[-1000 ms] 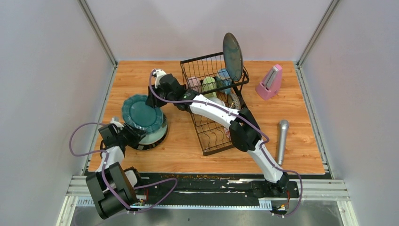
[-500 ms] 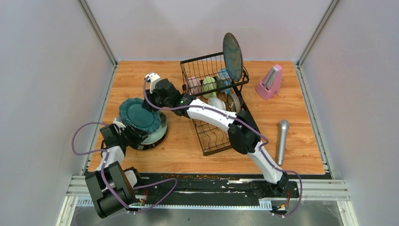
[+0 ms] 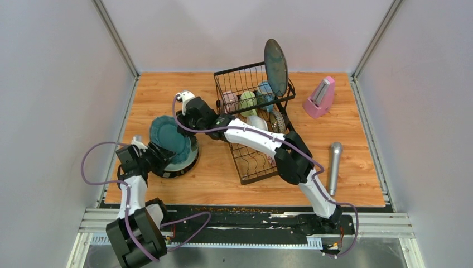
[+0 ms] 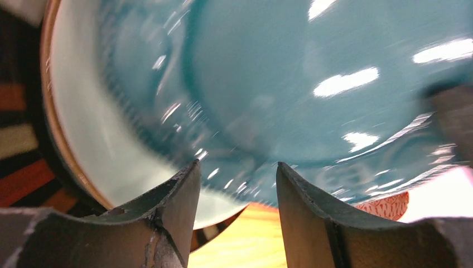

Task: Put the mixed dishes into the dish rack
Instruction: Pick up the plate at the center of the board.

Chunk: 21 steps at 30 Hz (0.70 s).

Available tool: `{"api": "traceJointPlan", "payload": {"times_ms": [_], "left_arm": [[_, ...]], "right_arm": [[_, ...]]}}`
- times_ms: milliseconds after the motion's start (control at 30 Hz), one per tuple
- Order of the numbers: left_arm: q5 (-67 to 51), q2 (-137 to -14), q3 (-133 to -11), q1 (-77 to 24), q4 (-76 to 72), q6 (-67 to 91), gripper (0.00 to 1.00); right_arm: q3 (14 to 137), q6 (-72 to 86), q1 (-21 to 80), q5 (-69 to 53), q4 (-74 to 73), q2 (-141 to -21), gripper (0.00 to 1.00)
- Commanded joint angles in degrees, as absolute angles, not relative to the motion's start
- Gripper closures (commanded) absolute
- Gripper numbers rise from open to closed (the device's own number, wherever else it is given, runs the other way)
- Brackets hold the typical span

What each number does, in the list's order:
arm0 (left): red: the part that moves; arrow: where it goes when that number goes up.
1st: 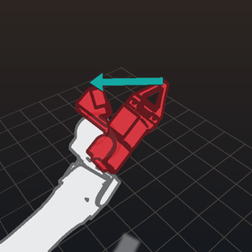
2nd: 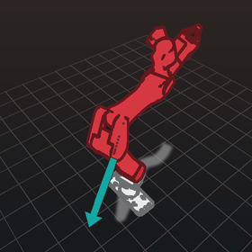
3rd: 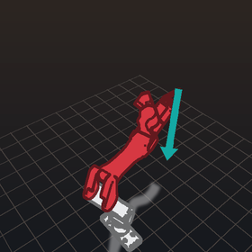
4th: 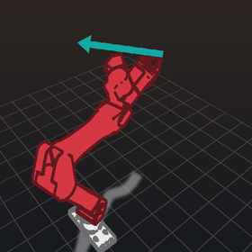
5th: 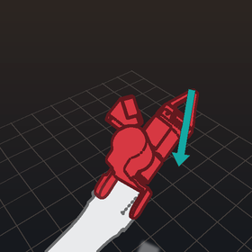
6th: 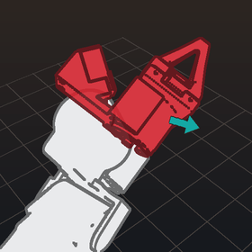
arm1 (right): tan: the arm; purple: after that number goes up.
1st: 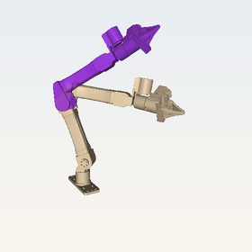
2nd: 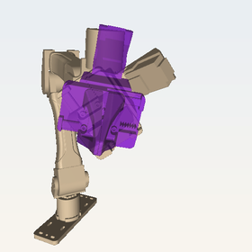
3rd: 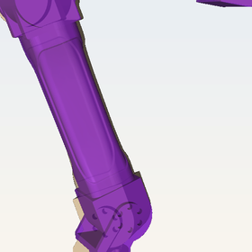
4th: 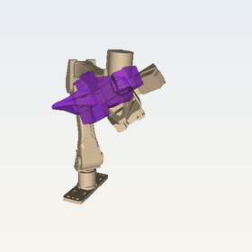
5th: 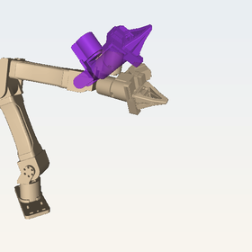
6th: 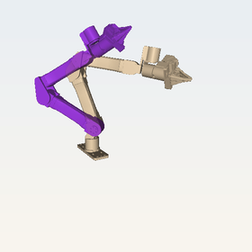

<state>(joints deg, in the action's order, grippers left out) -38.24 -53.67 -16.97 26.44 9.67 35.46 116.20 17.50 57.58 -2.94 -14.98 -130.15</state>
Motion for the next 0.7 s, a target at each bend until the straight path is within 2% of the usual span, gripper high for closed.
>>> {"api": "traceJointPlan", "payload": {"times_ms": [0, 100, 667], "left_arm": [[-38.3, -47.7, -23.5, 25.8, 10.1, 34.4, 0.39], [-37.1, -45.8, -24.6, 25.9, 12.5, 34.5, 0.34], [-34.3, -41.6, -27.8, 25.8, 16.9, 34.5, 0.25]], "right_arm": [[114.0, 20.2, 61.5, -7.0, -19.2, -124.8, 1.0], [113.0, 20.8, 61.6, -6.5, -19.2, -123.1, 1.0], [108.2, 22.5, 60.7, -0.9, -20.3, -115.8, 1.0]]}}
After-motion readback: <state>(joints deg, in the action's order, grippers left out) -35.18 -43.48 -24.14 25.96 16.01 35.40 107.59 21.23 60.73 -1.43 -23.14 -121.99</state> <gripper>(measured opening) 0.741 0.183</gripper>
